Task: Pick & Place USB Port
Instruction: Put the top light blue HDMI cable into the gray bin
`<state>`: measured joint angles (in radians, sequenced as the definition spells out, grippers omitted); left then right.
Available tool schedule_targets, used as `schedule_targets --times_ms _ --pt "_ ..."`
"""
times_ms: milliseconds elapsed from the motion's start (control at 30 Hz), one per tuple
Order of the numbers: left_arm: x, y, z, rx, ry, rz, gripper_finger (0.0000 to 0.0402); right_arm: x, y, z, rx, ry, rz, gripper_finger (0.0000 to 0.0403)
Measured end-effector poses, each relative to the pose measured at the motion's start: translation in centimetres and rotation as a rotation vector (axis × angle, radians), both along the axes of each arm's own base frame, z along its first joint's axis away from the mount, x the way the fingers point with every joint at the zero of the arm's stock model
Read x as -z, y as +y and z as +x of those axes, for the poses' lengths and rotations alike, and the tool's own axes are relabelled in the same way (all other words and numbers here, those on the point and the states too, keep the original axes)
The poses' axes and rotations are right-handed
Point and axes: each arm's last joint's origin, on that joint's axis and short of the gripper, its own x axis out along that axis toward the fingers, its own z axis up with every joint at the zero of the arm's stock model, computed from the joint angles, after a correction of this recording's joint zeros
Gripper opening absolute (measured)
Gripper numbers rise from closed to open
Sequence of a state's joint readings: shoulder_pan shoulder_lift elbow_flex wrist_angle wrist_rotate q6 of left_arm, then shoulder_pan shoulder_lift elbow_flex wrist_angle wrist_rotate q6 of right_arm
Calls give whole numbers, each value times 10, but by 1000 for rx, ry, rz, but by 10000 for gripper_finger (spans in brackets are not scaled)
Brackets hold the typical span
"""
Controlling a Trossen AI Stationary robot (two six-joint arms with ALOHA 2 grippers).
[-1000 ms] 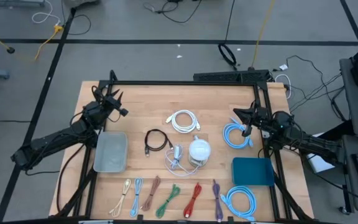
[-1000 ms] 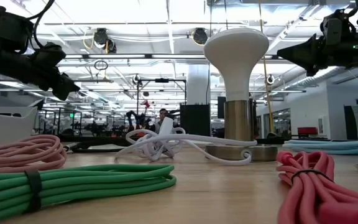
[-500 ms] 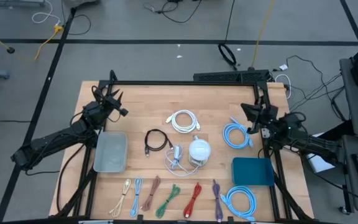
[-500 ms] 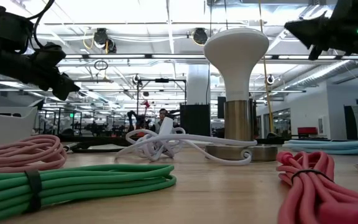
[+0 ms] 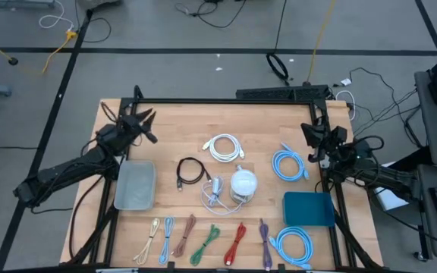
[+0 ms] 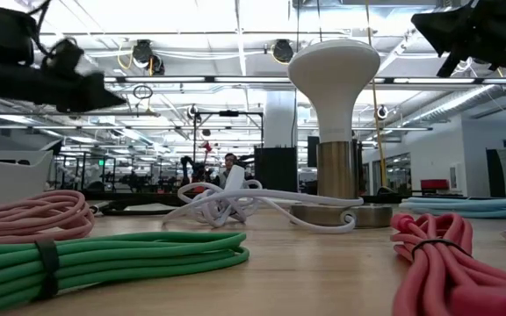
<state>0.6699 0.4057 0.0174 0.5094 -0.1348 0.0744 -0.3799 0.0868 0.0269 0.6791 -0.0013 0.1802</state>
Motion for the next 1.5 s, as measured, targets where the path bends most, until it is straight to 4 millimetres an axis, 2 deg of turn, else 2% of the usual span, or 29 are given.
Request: schedule_targets --times_ms 133,333,500,667,800,867,967,1100,1233,1367,1500 --pt "-16 -8 2 288 -228 -18 90 -1 0 -1 0 -12 -5 4" --pt "-35 -28 4 770 -314 123 90 -1 0 -1 8 -8 -14 4" --pt "-39 -41 5 1024 -376 -14 90 -2 0 -1 5 -20 -15 4" --pt "-38 -46 8 1083 -431 -175 90 -2 1 -2 -38 -49 41 4" --pt "-35 -45 12 1069 -379 -113 90 -3 1 -2 -79 -77 91 5" --pt "-32 -42 16 1032 -321 -119 90 1 -1 2 -74 -16 111 10" --pt "-30 -36 26 974 -194 -155 90 12 -5 13 -41 202 178 30" --pt "-30 -29 37 913 -31 -220 90 -11 -10 22 -1 293 186 77" --pt "-42 -31 41 943 -28 -198 90 -34 -15 43 -26 398 173 131" --pt "-53 -37 44 984 -47 -173 90 -50 -18 73 -89 567 135 173" --pt "-55 -40 46 973 -49 -178 90 -41 -18 105 -58 851 155 197"
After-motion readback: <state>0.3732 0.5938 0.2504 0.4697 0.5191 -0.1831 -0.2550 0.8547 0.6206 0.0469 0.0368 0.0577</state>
